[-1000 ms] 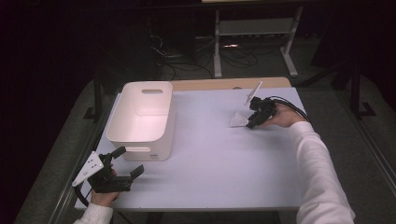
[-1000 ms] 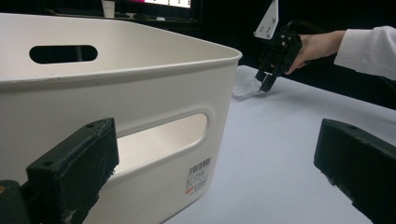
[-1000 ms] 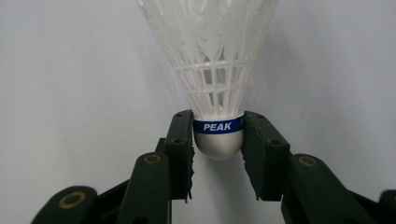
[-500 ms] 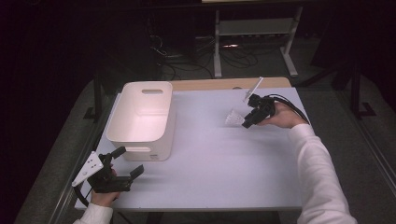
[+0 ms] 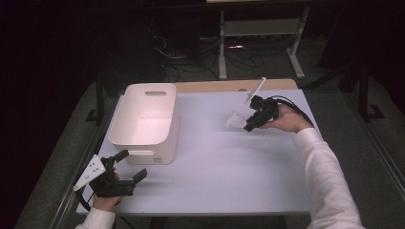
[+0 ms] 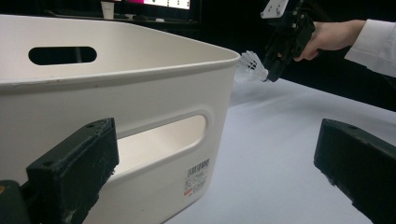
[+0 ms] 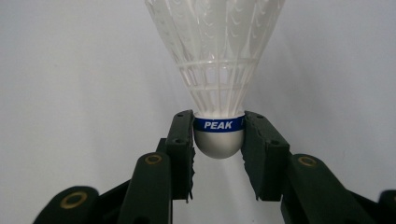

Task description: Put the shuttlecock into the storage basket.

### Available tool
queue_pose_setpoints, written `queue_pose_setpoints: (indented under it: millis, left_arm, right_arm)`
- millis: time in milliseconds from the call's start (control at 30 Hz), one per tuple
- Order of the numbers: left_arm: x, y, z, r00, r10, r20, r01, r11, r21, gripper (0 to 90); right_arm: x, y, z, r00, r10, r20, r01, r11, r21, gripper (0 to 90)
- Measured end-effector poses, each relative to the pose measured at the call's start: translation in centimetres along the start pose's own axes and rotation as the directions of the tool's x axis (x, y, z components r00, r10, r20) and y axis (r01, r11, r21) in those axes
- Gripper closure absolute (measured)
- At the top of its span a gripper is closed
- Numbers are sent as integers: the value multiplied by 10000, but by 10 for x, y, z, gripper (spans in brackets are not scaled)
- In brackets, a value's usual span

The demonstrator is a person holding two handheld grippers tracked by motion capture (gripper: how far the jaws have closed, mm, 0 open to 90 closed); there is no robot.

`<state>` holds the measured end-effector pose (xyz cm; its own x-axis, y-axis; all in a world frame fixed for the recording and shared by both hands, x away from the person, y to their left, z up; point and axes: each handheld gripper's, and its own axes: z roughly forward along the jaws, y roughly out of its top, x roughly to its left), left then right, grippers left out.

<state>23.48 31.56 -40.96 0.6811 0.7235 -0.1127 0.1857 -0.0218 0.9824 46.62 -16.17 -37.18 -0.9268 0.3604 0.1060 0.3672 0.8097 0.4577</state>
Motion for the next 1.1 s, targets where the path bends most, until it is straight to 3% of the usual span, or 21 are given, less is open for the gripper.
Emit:
queue_pose_setpoints:
  millis: [200,633,1100]
  left_arm:
    - [0,0,0,10000,3,-7,-3,10000,26,0]
    - [0,0,0,10000,23,6,-23,10000,-35,0]
    - [1,0,-1,9998,181,2,-181,9998,52,0]
  right_arm:
    - [9,9,-10,9990,227,-386,-250,9979,-596,638]
    - [34,30,-10,9984,-226,-515,212,9994,-273,639]
    - [51,52,-9,9965,-654,-528,634,9972,-385,638]
